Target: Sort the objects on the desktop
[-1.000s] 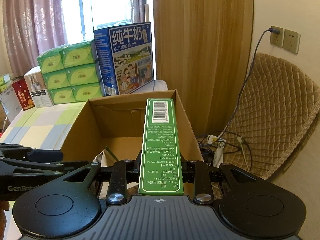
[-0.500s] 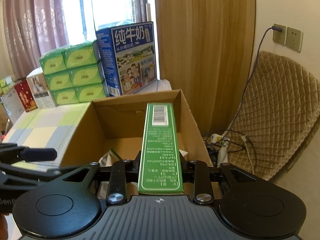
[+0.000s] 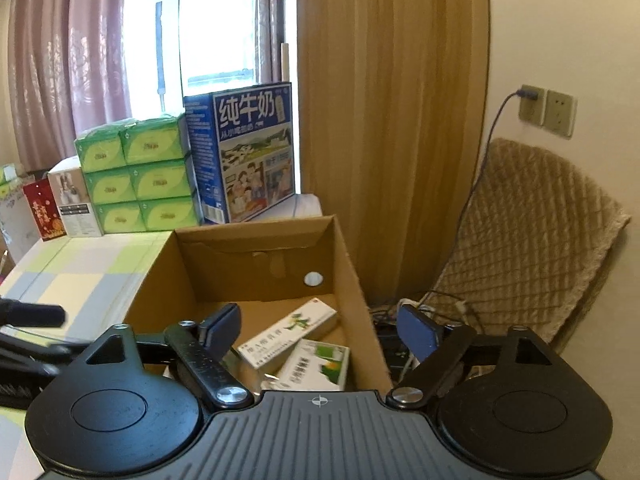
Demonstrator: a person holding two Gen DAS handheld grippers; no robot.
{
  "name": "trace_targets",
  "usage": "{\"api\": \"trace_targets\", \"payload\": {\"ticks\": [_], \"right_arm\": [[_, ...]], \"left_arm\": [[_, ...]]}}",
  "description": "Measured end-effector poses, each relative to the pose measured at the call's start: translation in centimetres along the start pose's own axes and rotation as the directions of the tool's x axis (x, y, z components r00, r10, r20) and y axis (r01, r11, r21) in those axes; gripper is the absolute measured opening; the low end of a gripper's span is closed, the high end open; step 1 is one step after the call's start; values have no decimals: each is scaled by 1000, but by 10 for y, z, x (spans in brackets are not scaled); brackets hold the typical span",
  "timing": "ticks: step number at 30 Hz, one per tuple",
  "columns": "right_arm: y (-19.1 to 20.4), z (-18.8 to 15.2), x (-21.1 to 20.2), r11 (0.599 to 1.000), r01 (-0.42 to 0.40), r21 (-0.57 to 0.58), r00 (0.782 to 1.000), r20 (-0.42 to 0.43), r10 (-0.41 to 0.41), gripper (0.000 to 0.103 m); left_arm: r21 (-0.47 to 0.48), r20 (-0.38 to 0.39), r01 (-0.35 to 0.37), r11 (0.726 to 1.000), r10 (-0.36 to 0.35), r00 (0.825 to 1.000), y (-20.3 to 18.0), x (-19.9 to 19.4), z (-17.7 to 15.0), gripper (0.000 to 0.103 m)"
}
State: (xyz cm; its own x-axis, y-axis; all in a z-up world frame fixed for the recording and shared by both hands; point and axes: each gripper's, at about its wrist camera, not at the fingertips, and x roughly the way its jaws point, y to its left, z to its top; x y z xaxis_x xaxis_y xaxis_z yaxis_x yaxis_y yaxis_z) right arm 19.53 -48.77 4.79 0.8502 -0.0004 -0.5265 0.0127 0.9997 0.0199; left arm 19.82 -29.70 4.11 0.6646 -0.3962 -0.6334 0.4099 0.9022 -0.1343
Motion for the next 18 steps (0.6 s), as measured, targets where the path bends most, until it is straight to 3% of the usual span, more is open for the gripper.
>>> {"api": "trace_targets", "payload": {"ticks": [5,13,18], "right_arm": [[-3,-5,-29,1000,19,5,999,26,-19,101],[5,-14,-72,999,18,-43,999,37,-16,101],[11,-22,-95,999,-3,-43,1000,-1,3,101]], "left_arm": [[7,33,-18,1000,18,999,-3,-26,-4,101],[-3,50,-17,1000,17,999,-11,-65,-17,101],[-22,46,-24,999,25,999,-16,-89,-26,102]]}}
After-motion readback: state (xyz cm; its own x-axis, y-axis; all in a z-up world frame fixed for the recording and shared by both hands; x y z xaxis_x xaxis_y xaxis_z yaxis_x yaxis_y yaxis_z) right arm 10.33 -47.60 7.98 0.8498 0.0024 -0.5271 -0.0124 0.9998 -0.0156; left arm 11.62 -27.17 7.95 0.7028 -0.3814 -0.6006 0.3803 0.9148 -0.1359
